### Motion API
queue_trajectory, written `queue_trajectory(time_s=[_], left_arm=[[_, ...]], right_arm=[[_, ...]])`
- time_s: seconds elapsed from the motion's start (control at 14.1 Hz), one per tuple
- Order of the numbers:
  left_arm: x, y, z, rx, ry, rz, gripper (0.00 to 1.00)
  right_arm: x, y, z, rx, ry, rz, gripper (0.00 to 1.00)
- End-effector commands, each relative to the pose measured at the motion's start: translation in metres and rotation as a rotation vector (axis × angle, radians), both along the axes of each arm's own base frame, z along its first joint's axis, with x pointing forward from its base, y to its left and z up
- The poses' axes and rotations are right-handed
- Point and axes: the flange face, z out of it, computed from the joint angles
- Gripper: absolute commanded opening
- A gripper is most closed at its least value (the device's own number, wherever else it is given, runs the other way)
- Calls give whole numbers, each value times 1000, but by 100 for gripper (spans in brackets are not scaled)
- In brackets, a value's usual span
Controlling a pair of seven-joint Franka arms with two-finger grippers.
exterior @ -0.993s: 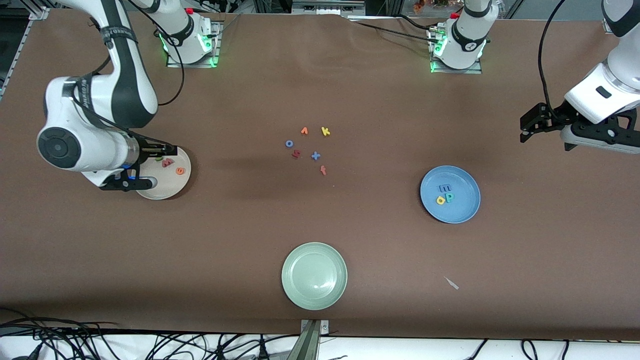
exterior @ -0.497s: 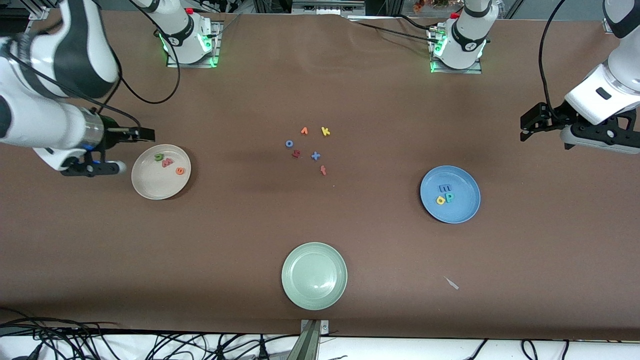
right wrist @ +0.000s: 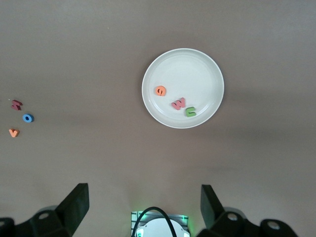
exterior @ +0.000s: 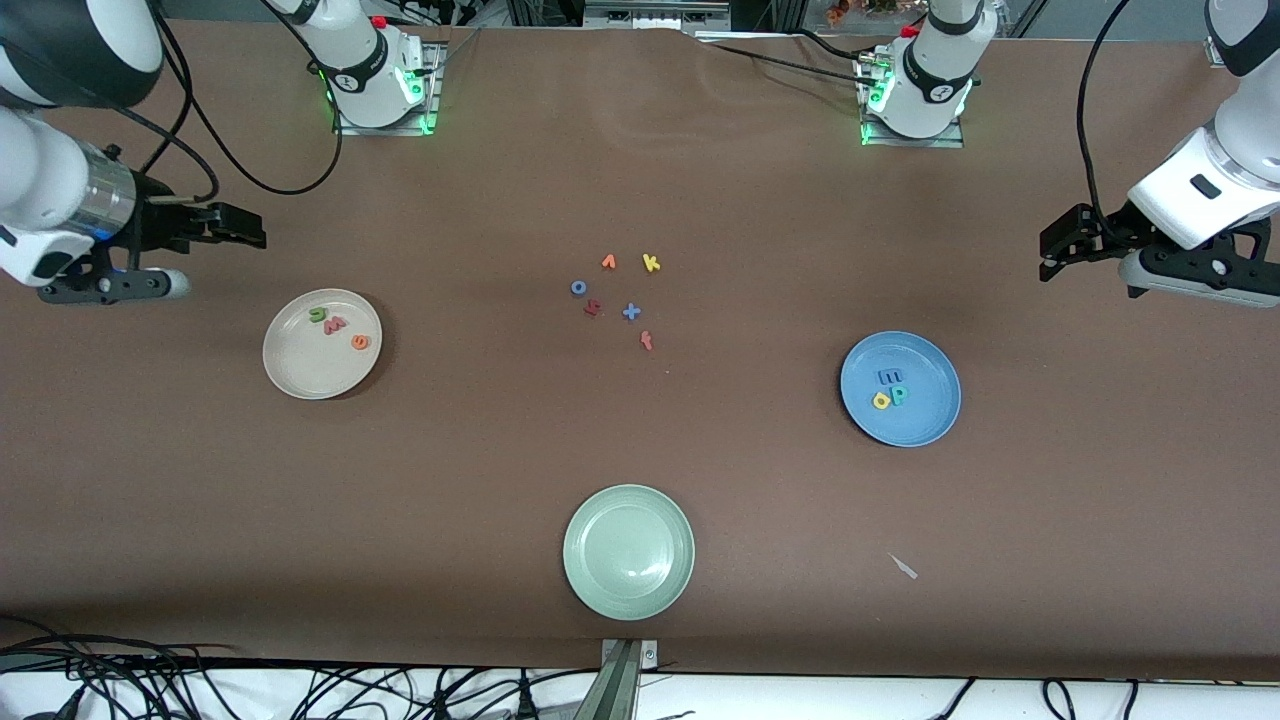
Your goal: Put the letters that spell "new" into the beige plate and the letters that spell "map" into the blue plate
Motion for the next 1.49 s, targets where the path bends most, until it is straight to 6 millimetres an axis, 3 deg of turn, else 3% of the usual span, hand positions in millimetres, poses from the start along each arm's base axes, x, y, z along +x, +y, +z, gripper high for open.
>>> queue_trajectory(time_s=[0.0, 0.35, 0.64, 0.85, 0.99, 1.42], left_arm=[[3, -3, 8, 15, 1, -6, 100], [2, -3, 8, 16, 11, -7, 100], [2, -8, 9, 16, 11, -15, 100], [1, -7, 9, 18, 14, -15, 100], [1, -7, 9, 18, 17, -15, 100], [1, -7, 9, 18, 17, -15, 100]], right_arm=[[-13, -10, 33, -8, -17, 2, 100], [-13, -27, 58, -5, -38, -36, 100], [-11, -35, 60, -10, -60, -62, 100], [-7, -29, 57, -36, -68, -44, 100], [-7, -15, 56, -96, -71, -4, 100], [-2, -12, 55, -91, -103, -3, 100]])
